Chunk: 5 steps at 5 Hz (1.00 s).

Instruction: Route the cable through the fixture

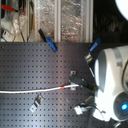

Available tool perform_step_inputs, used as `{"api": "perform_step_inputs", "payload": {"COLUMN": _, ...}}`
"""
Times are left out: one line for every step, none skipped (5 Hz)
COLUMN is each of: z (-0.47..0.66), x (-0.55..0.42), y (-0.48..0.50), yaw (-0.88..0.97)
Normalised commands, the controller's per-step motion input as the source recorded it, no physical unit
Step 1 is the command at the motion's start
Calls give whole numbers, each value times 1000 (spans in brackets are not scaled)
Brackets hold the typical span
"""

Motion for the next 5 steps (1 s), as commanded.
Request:
{"api": "perform_step_inputs", "payload": {"z": 82, "x": -185, "y": 109, "yaw": 886}}
{"api": "perform_step_inputs", "payload": {"z": 57, "x": -182, "y": 149, "yaw": 863}}
{"api": "perform_step_inputs", "payload": {"z": 0, "x": 0, "y": 0, "yaw": 23}}
{"api": "perform_step_inputs", "payload": {"z": 12, "x": 103, "y": 192, "yaw": 0}}
{"api": "perform_step_inputs", "payload": {"z": 38, "x": 438, "y": 615, "yaw": -20}}
